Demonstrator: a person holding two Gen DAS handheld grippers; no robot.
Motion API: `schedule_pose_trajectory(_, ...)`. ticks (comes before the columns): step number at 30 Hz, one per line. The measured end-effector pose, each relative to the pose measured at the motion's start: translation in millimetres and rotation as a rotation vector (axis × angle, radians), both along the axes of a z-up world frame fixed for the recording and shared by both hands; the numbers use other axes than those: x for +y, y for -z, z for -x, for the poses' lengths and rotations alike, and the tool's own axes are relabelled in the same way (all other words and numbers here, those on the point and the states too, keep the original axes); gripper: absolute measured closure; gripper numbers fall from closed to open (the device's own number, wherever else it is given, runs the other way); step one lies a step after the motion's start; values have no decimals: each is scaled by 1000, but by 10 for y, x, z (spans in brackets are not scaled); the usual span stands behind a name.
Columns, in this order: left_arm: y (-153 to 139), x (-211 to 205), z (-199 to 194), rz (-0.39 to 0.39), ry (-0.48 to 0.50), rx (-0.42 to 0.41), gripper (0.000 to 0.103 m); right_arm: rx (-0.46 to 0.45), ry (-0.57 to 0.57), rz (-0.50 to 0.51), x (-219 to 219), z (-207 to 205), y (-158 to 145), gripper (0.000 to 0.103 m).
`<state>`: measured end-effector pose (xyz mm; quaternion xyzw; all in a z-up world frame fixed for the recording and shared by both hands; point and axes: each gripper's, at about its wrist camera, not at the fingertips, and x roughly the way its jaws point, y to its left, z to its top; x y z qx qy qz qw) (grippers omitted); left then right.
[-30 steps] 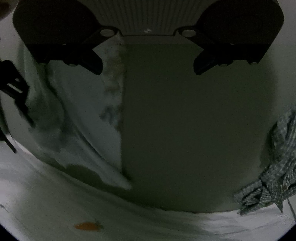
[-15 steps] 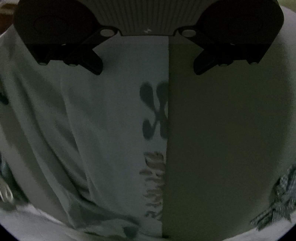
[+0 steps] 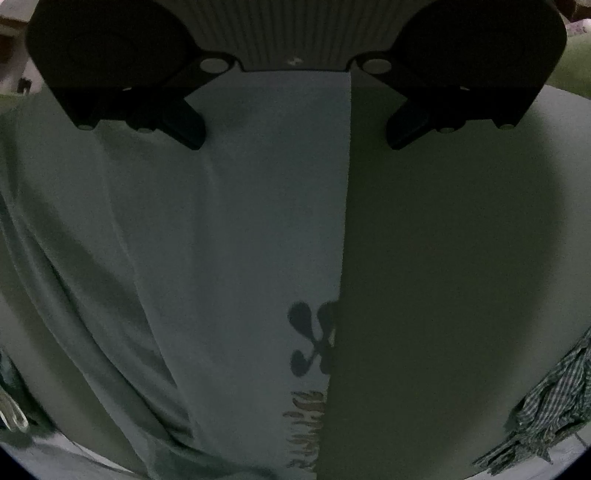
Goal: Fold clothes
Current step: 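Grasp the light-blue fabric edge with the right gripper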
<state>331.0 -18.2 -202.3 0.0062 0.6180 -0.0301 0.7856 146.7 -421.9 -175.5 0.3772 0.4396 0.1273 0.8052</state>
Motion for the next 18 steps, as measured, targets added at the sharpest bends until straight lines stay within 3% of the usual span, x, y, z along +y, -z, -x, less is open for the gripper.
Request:
schedule_pose_trajectory(7,14,31,165,16,33,-34,0,-97,-4,355,246,209,-138,78)
schedule_pose_trajectory(9,17,38,200,17,44,-50,0,-95,38,404,281,266,-122,95)
schedule_pose_trajectory(10,18,40,216,17,50,-56,0,-85,59,415,267,306,-116,99)
schedule_pose_trajectory(14,10,80,267,33,63,-75,0,-57,172,305,241,365,-88,102)
schedule_pose_trajectory(18,-3,104,298,31,82,-82,0,-100,292,68,205,575,-103,102)
